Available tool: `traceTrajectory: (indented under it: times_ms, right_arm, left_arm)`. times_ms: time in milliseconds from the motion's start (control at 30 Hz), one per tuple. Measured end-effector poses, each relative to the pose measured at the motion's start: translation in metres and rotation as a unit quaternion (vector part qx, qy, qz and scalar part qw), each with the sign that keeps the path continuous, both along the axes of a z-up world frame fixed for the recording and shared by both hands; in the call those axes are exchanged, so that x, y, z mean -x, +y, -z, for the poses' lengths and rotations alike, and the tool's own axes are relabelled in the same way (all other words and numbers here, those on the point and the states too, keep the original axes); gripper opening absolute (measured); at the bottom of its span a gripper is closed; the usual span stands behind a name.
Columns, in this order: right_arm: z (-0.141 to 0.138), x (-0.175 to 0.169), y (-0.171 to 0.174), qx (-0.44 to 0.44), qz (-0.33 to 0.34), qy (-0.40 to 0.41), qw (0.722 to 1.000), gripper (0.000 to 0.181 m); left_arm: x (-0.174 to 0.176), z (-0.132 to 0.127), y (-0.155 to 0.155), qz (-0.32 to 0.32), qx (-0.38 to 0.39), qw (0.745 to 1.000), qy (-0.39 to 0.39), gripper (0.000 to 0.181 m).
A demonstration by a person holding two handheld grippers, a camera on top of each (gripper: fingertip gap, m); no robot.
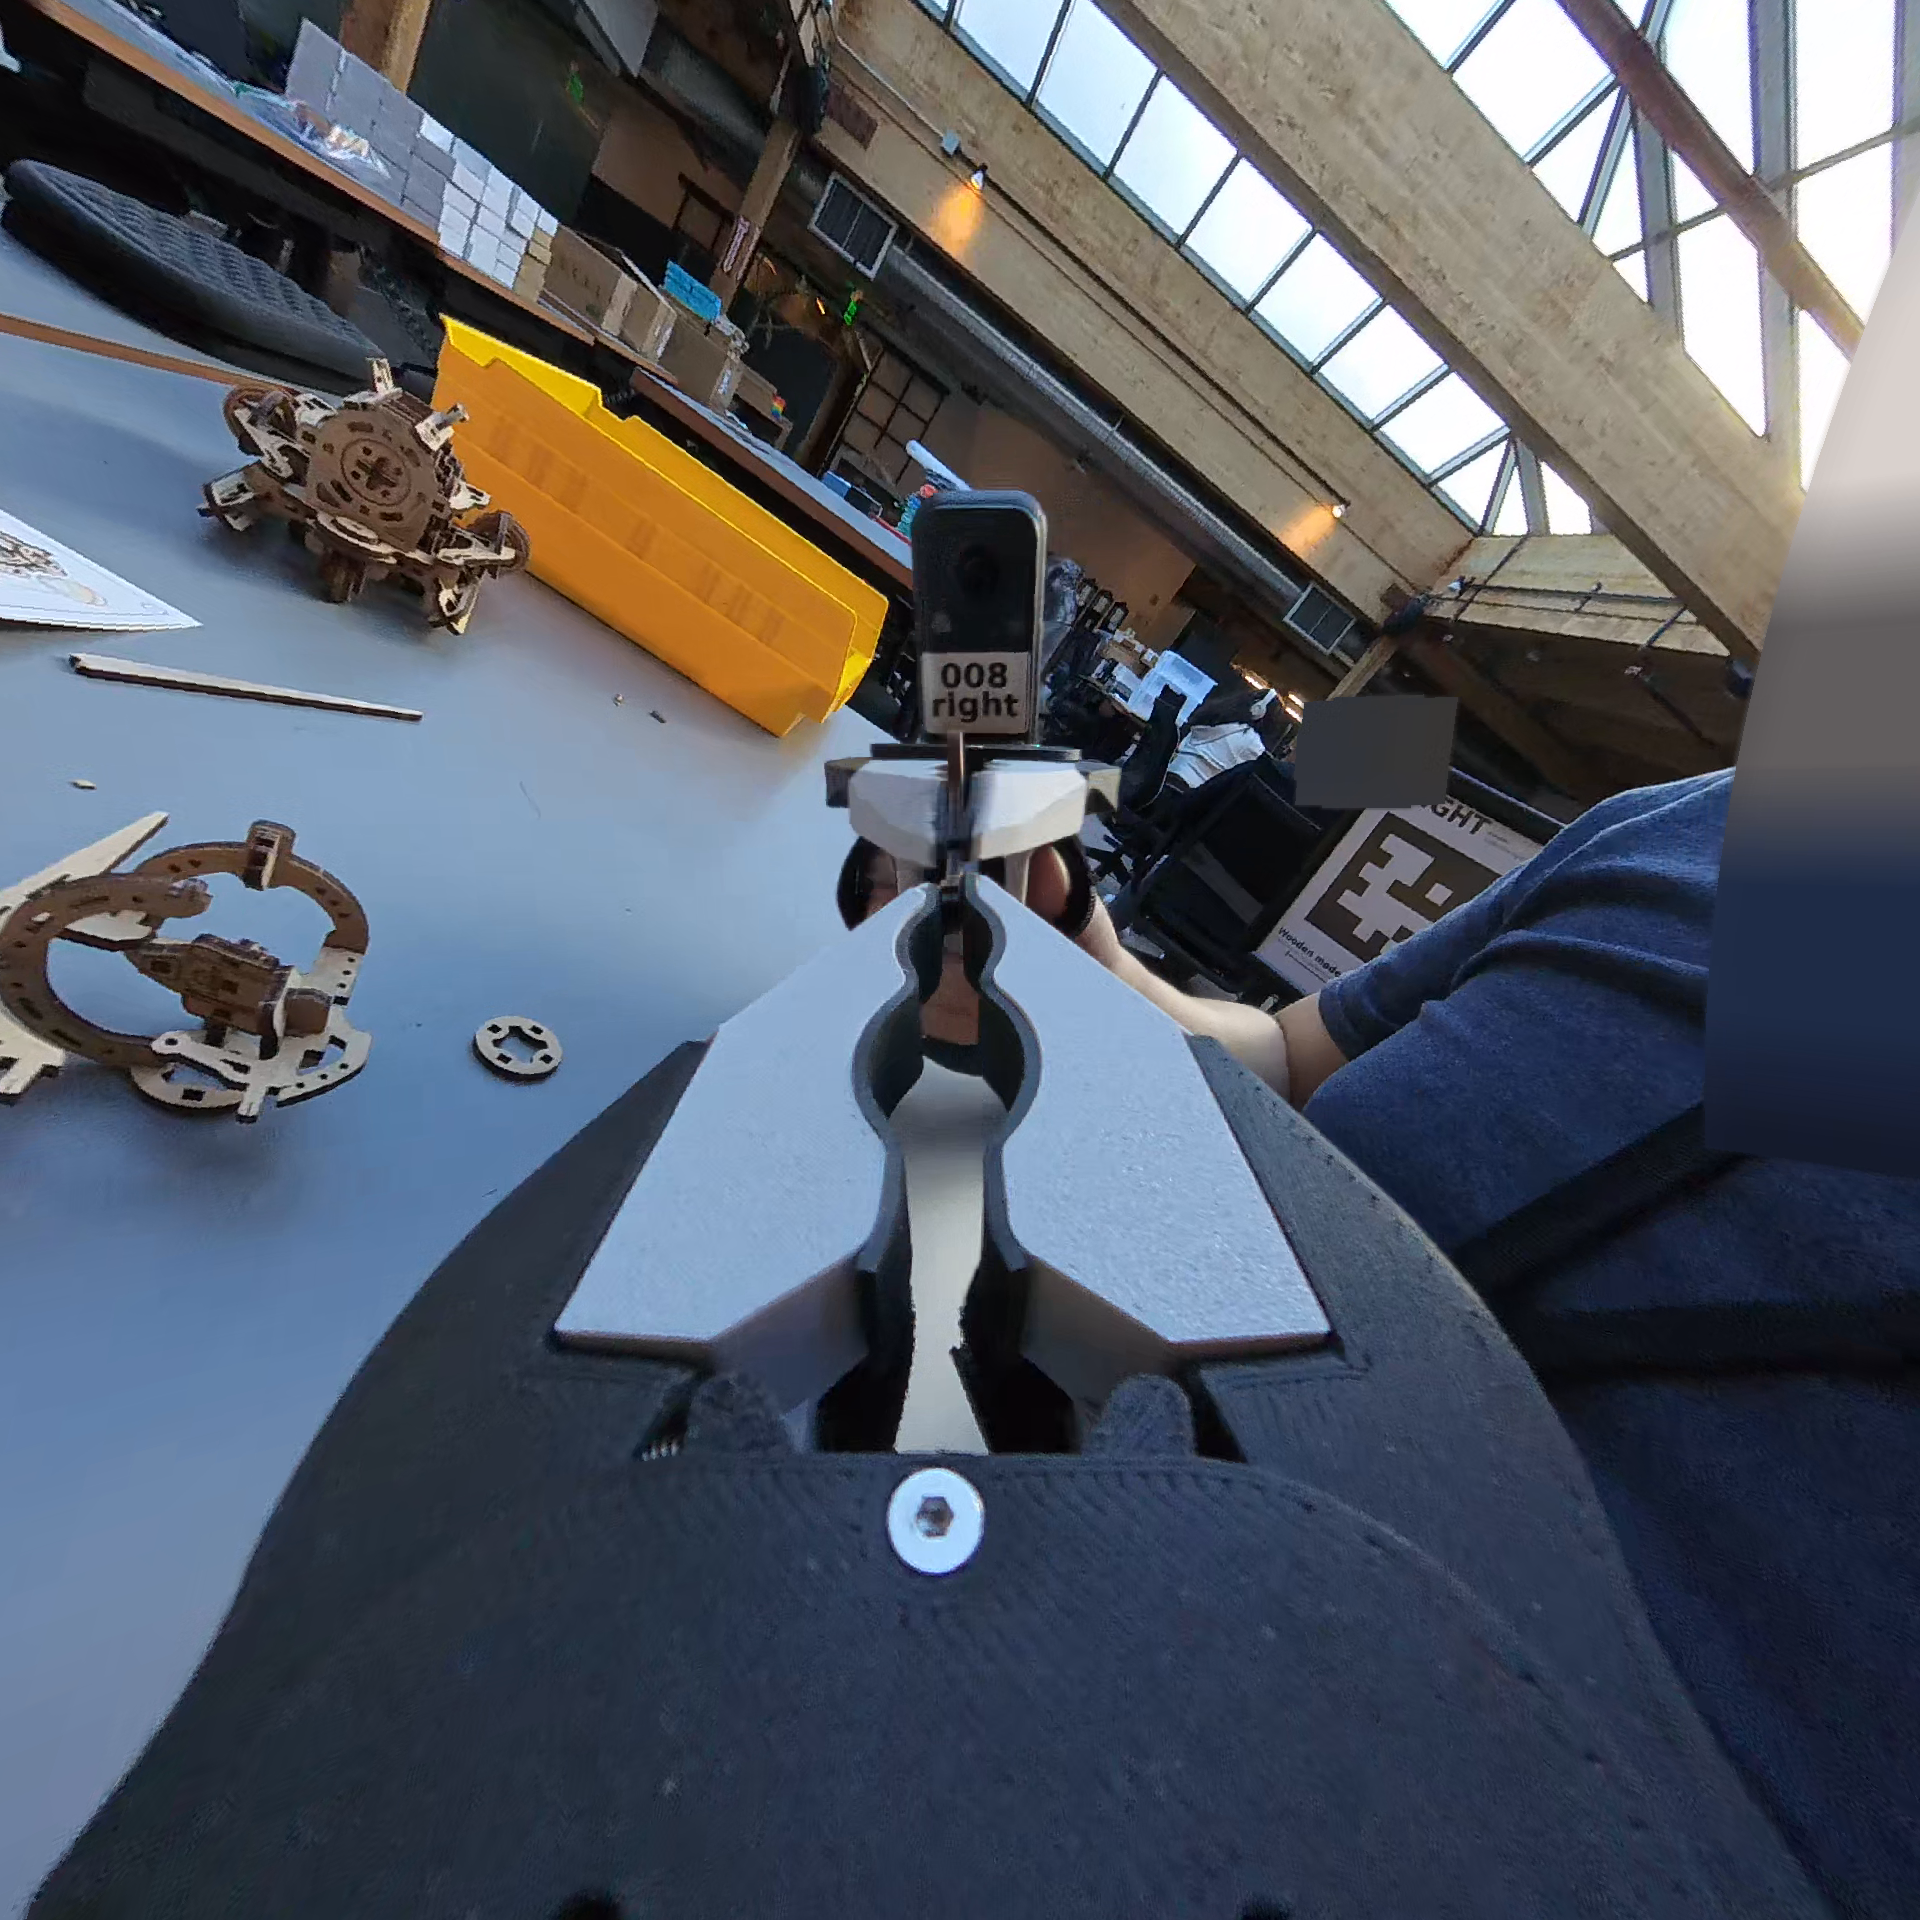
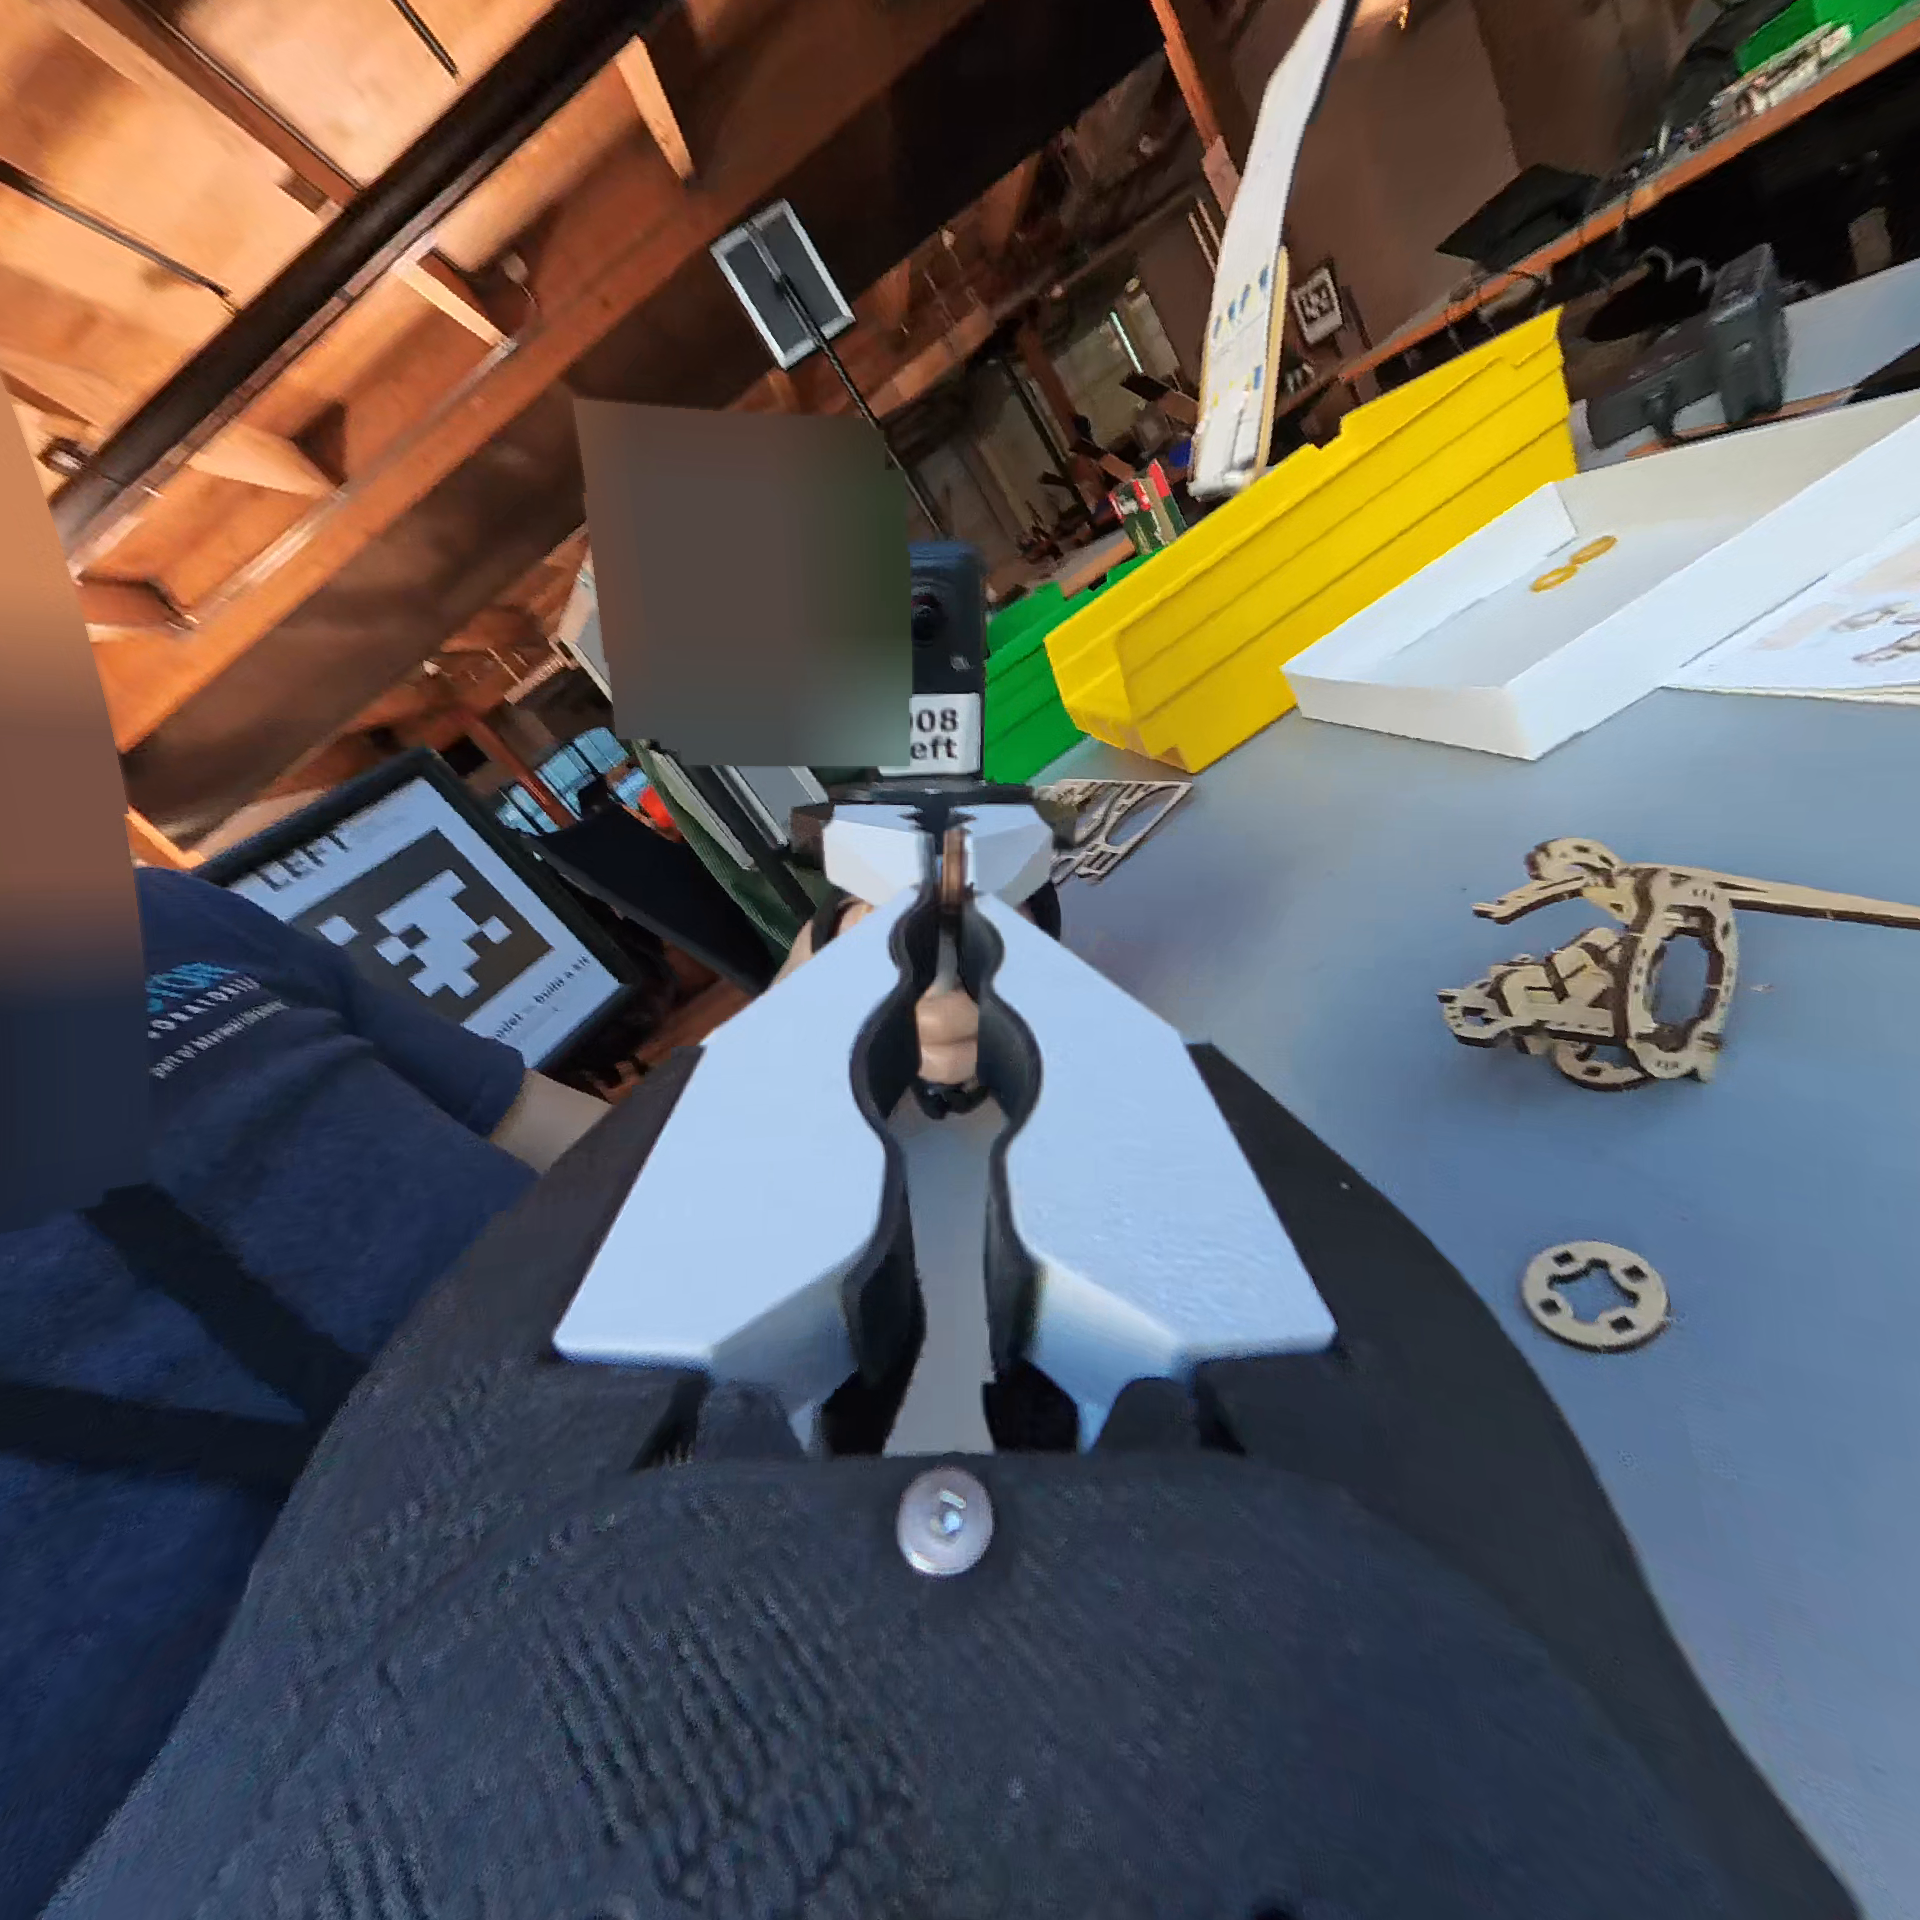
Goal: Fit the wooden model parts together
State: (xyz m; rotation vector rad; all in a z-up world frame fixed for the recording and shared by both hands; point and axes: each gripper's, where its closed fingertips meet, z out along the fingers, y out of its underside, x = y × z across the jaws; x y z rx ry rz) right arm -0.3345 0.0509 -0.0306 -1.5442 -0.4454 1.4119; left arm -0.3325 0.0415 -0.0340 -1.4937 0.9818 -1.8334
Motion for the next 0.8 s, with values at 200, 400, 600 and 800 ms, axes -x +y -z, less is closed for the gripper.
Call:
traceTrajectory:
  times_ms: [200,400,600,800]
  right_arm:
    - [-0.009,-0.004,0.001,0.013,-0.006,0.084,0.996,0.005]
    - [-0.011,-0.014,0.011,0.004,0.049,0.081,0.995,0.0]
    - [-0.013,-0.014,0.009,0.005,0.036,0.09,0.995,0.007]
    - [-0.012,-0.013,0.008,-0.013,0.042,0.076,0.996,0.001]
  left_arm:
    - [-0.006,-0.001,-0.002,0.011,0.027,0.999,-0.02,0.0]
    - [-0.014,-0.003,0.007,-0.018,0.036,0.998,-0.037,0.0]
    - [-0.011,-0.014,0.01,-0.028,0.035,0.996,-0.082,0.0]
    - [-0.014,-0.011,0.01,-0.031,0.025,0.997,-0.071,0.0]
